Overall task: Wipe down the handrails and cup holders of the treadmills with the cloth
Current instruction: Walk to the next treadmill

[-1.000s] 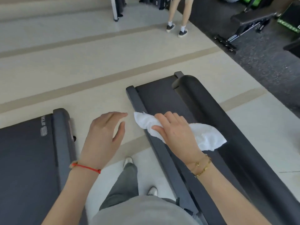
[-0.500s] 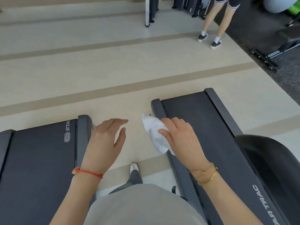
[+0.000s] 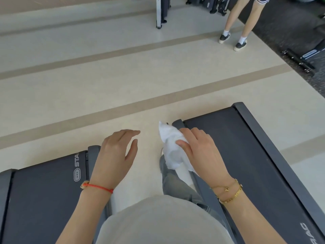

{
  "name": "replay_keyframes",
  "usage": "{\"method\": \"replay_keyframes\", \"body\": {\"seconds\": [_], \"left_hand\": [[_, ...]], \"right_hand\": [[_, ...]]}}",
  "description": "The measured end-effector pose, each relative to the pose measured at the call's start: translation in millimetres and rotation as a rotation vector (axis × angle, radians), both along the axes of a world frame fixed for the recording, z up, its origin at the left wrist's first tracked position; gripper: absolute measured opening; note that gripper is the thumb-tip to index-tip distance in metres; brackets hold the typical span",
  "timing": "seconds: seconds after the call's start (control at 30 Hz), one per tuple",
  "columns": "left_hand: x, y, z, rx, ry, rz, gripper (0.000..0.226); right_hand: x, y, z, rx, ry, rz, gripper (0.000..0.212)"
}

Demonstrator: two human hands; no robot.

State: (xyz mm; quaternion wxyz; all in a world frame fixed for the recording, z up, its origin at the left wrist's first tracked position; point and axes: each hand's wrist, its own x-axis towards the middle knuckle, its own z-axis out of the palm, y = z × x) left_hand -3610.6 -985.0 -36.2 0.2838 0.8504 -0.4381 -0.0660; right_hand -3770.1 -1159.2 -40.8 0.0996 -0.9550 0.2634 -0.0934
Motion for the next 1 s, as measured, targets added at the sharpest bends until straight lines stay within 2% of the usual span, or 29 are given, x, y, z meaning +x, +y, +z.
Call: {"method": "replay_keyframes", "body": {"seconds": [0.27,0.5,0.77,1.0], "left_hand": [[100.4,-121.3,-3.0,0.020,-0.029,-0.034,0.032],[184.6,-243.6,7.2,0.008,-0.067,-0.093,0.025],[263.1,-361.0,5.0,0.001,-0.039,-0.200,0.024],[350.3,-488.1,-4.6,0.005,-0.025,-0.362,0.025]], "right_hand": [[91.9,-112.6,-3.6,0.043,-0.027,-0.052,0.050],[164.5,-223.6,9.5,0.074,-0.067,-0.136,0.049],[225.9,-321.8,1.6,0.059,-0.037,-0.217,0.046],[285.8,-411.9,-17.9,0.103,-0.086,-0.385,0.042]]}}
